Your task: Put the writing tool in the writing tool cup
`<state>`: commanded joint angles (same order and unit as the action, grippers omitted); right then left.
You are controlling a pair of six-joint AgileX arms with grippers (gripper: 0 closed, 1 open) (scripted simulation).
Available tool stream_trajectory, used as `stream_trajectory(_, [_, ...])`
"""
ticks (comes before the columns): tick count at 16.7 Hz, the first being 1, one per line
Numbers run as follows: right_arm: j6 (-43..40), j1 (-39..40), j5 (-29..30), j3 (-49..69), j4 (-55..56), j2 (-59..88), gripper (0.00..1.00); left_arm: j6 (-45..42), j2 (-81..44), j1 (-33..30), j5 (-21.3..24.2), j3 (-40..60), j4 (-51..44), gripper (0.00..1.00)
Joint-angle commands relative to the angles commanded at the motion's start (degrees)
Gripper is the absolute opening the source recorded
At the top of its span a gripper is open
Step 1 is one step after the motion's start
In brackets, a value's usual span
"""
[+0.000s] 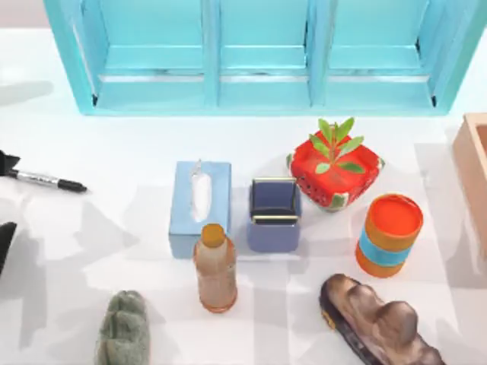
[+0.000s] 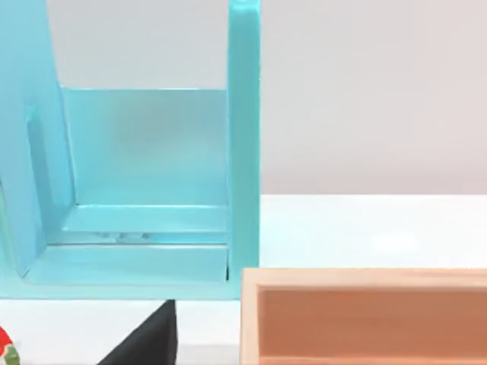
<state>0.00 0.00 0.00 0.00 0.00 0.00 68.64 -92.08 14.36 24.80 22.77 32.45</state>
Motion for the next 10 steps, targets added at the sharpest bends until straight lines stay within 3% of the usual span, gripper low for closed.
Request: stream_trajectory(10, [0.0,0.0,0.0,0.0,0.0,0.0,1.00,3.1,-4.9,-0.5,0.1,1.6,1.8,1.00])
